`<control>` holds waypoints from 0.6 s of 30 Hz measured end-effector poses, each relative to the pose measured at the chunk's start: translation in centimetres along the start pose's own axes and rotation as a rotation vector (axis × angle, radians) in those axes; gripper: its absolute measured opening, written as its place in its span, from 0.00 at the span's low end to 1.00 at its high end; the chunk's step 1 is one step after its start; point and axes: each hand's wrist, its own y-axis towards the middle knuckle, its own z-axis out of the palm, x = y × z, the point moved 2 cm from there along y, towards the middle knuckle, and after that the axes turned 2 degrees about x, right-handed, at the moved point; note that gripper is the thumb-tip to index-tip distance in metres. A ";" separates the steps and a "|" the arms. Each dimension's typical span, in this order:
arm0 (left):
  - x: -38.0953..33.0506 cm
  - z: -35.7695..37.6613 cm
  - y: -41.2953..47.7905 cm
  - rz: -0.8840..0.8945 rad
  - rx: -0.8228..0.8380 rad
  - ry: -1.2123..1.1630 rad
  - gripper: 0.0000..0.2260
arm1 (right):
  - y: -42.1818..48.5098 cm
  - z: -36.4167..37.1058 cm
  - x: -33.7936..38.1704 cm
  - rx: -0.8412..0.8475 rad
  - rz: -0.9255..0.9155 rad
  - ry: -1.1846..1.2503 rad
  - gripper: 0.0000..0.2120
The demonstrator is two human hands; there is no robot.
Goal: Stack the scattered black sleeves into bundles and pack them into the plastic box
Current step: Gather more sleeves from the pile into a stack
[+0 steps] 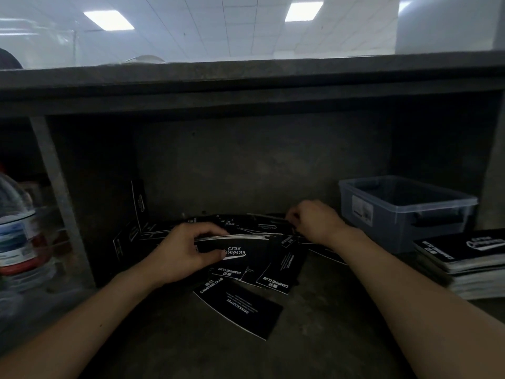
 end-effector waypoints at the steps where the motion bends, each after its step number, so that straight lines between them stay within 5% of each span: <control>1: 0.1 0.0 0.0 -0.008 -0.011 -0.009 0.12 | 0.0 -0.6 -0.1 -0.080 0.019 -0.032 0.10; 4: 0.4 0.0 0.3 -0.056 -0.038 -0.083 0.12 | -0.1 -1.8 0.3 -0.207 0.014 0.049 0.10; 9: 0.9 0.0 0.6 -0.154 -0.063 -0.183 0.17 | -1.8 -0.7 2.9 0.390 -0.122 0.722 0.08; 12: 1.1 0.0 0.7 -0.161 -0.021 -0.222 0.18 | -0.9 0.3 3.0 0.319 0.011 0.969 0.10; 15: 0.9 0.2 0.6 -0.144 0.004 -0.231 0.21 | 0.3 1.6 0.8 -0.020 0.036 0.513 0.12; 18: 0.6 0.2 0.5 -0.094 -0.009 -0.233 0.21 | 0.3 3.5 -0.2 0.119 -0.029 0.124 0.19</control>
